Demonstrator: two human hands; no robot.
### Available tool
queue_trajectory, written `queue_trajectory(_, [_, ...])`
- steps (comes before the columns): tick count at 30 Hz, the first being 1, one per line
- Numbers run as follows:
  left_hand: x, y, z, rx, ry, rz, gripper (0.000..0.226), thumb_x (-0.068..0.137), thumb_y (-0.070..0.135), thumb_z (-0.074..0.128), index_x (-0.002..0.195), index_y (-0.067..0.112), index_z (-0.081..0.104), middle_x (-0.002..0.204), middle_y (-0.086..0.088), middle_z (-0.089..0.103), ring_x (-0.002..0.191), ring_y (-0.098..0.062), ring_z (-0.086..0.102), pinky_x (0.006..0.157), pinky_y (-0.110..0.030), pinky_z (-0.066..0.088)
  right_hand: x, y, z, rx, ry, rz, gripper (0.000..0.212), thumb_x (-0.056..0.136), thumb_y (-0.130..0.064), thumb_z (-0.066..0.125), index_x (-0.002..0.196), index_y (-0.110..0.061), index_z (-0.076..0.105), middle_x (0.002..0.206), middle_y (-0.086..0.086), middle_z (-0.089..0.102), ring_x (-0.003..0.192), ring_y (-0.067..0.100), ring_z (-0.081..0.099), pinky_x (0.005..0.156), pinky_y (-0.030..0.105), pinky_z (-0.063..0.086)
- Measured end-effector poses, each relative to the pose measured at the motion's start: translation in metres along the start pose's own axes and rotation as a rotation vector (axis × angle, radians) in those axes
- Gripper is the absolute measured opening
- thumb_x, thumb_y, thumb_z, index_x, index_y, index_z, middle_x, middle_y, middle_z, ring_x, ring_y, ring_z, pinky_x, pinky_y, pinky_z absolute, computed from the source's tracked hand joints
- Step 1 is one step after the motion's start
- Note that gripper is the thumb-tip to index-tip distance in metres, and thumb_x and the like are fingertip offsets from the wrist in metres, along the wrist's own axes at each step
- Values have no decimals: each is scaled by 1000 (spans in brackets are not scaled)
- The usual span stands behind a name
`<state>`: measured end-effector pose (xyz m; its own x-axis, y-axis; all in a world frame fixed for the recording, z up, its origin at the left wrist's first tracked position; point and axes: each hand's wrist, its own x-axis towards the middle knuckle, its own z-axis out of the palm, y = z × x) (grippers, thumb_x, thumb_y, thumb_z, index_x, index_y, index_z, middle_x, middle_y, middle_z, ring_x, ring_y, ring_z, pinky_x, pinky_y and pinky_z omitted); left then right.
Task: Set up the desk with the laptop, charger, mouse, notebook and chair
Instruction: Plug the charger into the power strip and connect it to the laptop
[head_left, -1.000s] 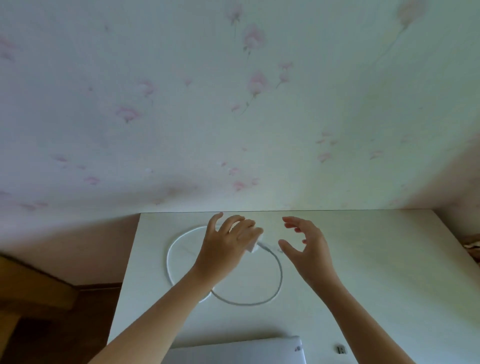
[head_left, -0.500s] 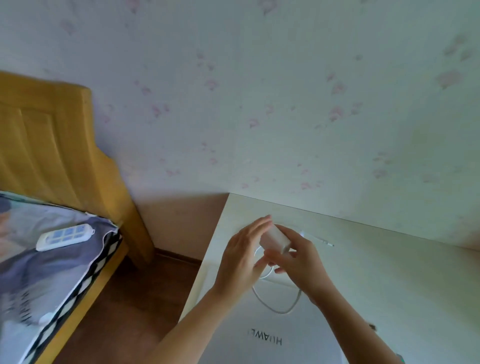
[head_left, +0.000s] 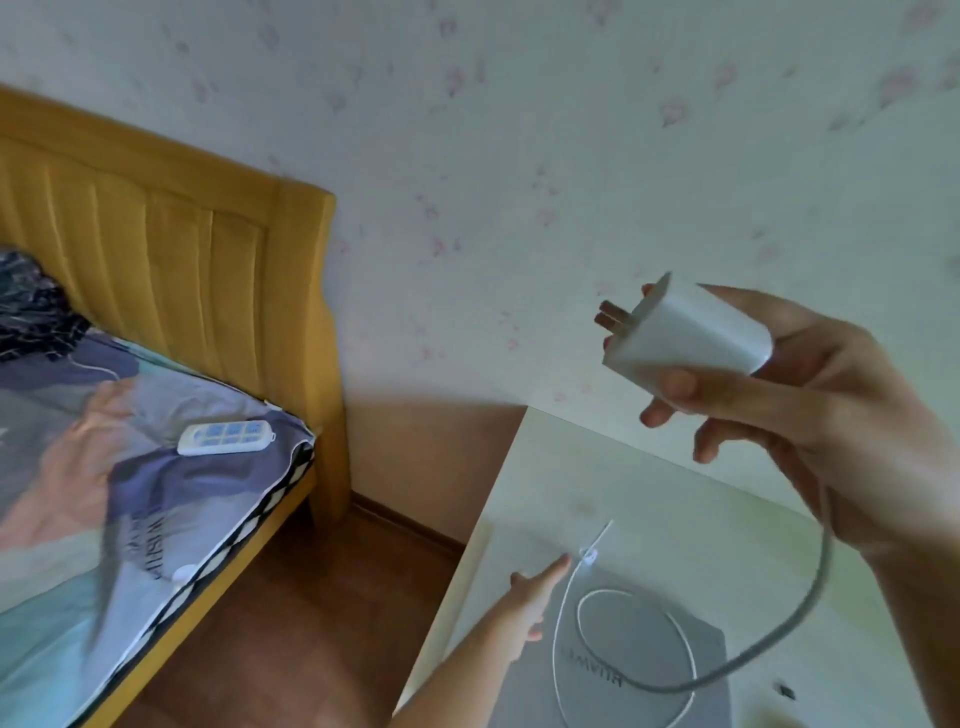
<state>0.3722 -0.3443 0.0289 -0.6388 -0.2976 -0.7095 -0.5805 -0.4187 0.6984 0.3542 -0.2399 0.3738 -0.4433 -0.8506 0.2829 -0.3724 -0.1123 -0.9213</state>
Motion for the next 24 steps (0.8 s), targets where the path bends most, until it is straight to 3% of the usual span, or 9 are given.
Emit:
queue_trajectory(2, [-2, 10, 4, -59, -166, 106, 118, 45, 100, 38, 137, 26, 36, 136, -6, 49, 126, -22, 46, 92, -34, 40, 25, -5, 21, -34, -28, 29, 46, 59, -13, 73, 105, -15, 70, 90, 13, 73, 67, 26, 69, 46, 23, 49])
queue_trajectory(5, [-23, 36, -20, -172, -413, 242, 99, 72, 87, 3, 146, 27, 30, 149, -4, 42, 135, -22, 40, 104, -41, 28, 65, 1, 65, -80, -68, 59, 49, 59, -15, 74, 107, -17, 69, 88, 11, 73, 69, 27, 70, 48, 24, 51])
queue_trajectory(9, [-48, 45, -101, -426, -512, 366, 97, 72, 84, 2, 137, 29, 50, 137, -3, 57, 125, -24, 53, 106, -44, 28, 134, 33, 148, -193, -155, 83, 46, 67, -2, 77, 106, -26, 68, 85, 4, 73, 70, 26, 70, 50, 28, 53])
queue_trajectory(14, [-55, 61, -246, -790, -410, 489, 95, 78, 79, -4, 140, 25, 44, 140, -8, 53, 133, -25, 46, 112, -45, 26, 217, 101, 266, -394, -287, 89, 42, 75, -7, 74, 105, -36, 65, 90, -11, 69, 77, 11, 66, 52, 23, 54])
queue_trajectory(18, [-42, 70, -345, -1105, -202, 521, 89, 75, 82, 20, 134, 21, 48, 129, -8, 63, 118, -21, 60, 104, -41, 38, 260, 156, 343, -544, -345, 112, 43, 73, -16, 74, 110, -36, 65, 90, -17, 66, 87, 6, 60, 77, 26, 52])
queue_trajectory(21, [-31, 78, -405, -1144, -76, 606, 77, 80, 71, 44, 133, 16, 52, 143, -11, 50, 131, -24, 48, 109, -43, 35, 292, 194, 386, -606, -391, 138, 42, 71, -22, 73, 109, -39, 64, 94, -10, 69, 90, 11, 62, 79, 26, 48])
queue_trajectory(24, [-7, 86, -453, -1066, 0, 633, 54, 87, 55, 47, 121, 16, 62, 132, -7, 60, 127, -20, 52, 110, -40, 35, 326, 232, 419, -665, -403, 146, 39, 75, -31, 71, 113, -33, 62, 94, -4, 68, 88, 14, 60, 72, 25, 43])
